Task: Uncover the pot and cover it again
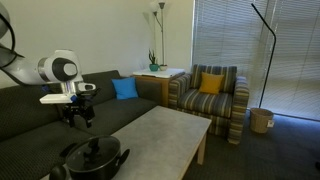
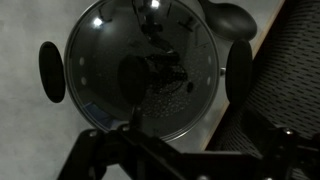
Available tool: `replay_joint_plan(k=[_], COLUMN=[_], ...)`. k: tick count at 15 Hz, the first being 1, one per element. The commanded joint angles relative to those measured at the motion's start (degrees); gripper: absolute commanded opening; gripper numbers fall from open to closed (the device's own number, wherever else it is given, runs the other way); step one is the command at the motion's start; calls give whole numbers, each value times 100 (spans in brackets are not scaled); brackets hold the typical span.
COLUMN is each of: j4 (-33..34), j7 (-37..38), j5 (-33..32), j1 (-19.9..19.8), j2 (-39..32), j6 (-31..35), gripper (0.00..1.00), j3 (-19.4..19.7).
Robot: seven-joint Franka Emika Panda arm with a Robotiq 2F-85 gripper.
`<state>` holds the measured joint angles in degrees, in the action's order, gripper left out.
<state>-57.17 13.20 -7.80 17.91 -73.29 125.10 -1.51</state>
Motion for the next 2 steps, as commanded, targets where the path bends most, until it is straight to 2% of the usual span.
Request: replay_joint_plan(k=[1, 2], j4=[-1357, -1592], j7=[235, 251], j5=[-138, -147], j1=[82, 77], j2=[863, 1001], j6=[531, 646], gripper=[100, 100], j3=[119, 116])
